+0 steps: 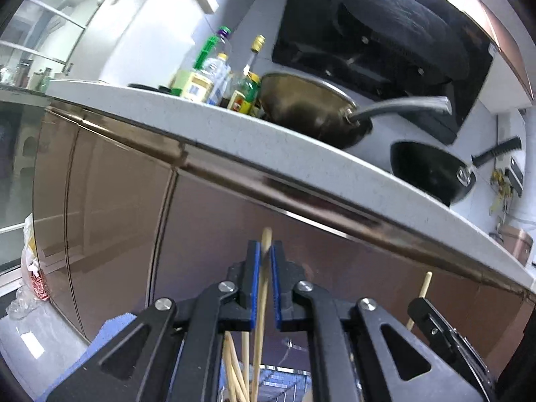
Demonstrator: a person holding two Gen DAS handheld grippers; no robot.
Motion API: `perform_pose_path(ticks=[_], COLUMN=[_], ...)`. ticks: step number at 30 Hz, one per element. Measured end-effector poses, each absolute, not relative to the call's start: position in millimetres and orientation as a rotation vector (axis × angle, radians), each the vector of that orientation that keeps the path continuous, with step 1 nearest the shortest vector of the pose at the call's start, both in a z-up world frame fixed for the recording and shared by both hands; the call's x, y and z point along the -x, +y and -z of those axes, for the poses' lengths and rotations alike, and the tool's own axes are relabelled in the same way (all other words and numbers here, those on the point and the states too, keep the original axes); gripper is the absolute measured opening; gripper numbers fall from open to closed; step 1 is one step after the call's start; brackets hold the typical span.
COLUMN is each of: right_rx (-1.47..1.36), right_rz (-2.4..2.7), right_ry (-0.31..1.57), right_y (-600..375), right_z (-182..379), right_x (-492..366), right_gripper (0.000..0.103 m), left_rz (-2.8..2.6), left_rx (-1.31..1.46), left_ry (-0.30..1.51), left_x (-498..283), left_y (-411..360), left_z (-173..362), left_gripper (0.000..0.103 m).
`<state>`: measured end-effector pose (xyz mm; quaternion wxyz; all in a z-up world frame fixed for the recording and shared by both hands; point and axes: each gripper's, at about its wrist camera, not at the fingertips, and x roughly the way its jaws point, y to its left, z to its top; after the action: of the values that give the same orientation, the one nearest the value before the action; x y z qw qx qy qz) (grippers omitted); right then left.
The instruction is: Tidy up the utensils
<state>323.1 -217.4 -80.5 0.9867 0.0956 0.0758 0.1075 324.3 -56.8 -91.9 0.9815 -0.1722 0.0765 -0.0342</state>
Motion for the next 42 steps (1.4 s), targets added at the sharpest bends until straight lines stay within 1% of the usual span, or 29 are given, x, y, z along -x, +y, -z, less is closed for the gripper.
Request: perform_pose_path(ticks=[1,2,4,5,6,8,12,14,15,19,21,23,30,32,33,35,38,40,41,42], right_rx=[-0.192,-0.189,-0.182,-0.183,-0.184,-0.183,-0.168,-0.163,-0.165,-0.159,-0.163,-0.158,-0.155,-0.15,-0.15,-0.147,-0.128,-0.126,-0.124,-0.119], right_rz=[-0.218,-0.218,-0.215,-0.213,-0.208,-0.2,-0.188,-0.184,-0.181,-0.172,-0.166,-0.143,-0.071,-0.045,-0.035,-0.019,0.023,0.038,0.042,0.05], right_ry=[0.157,0.159,0.166,0.169,0.173,0.178,0.188,0.185,0.183,0.191,0.201,0.229,0.296,0.303,0.304,0.307,0.317,0.32,0.321,0.326], right_y=[-217,-217,-218,-219,-221,-223,-224,-225,-226,-228,-230,-233,-252,-258,-261,-269,-278,-285,-286,-288], right_z=[82,83,83,83,82,80,74,69,67,58,57,58,67,67,67,66,63,63,63,64], right_x=[-321,-318,-313,-311,-309,-302,-289,-279,-275,-249,-237,-222,-170,-155,-148,-130,-108,-93,-89,-84], right_gripper=[0.006,0.006,0.007,0.011,0.014,0.02,0.025,0.032,0.033,0.037,0.04,0.049,0.067,0.075,0.078,0.091,0.098,0.103,0.103,0.103], left_rz=[0.076,0.084,0.084,0.079,0.078,0.072,0.066,0.063,0.059,0.047,0.039,0.025,0.004,0.009,0.011,0.008,0.003,-0.002,-0.007,-0.013], left_rx=[0.339,0.335,0.331,0.329,0.328,0.32,0.294,0.28,0.271,0.228,0.212,0.186,0.078,0.059,0.051,0.031,0.015,0.006,0.001,-0.005], left_ry=[0.164,0.176,0.181,0.182,0.184,0.191,0.204,0.212,0.22,0.255,0.267,0.287,0.321,0.33,0.333,0.336,0.33,0.32,0.317,0.312], left_x=[-324,-321,-317,-313,-309,-303,-286,-276,-270,-245,-234,-217,-165,-151,-144,-131,-114,-101,-97,-91], left_y=[-58,-58,-56,-55,-54,-53,-49,-49,-48,-45,-44,-43,-53,-55,-57,-59,-61,-62,-62,-62], left_z=[92,92,90,88,86,81,71,66,64,57,56,56,58,59,59,58,55,54,53,53], left_gripper=[0.016,0.023,0.025,0.027,0.031,0.035,0.037,0.04,0.042,0.043,0.047,0.048,0.049,0.05,0.05,0.05,0.05,0.055,0.06,0.061])
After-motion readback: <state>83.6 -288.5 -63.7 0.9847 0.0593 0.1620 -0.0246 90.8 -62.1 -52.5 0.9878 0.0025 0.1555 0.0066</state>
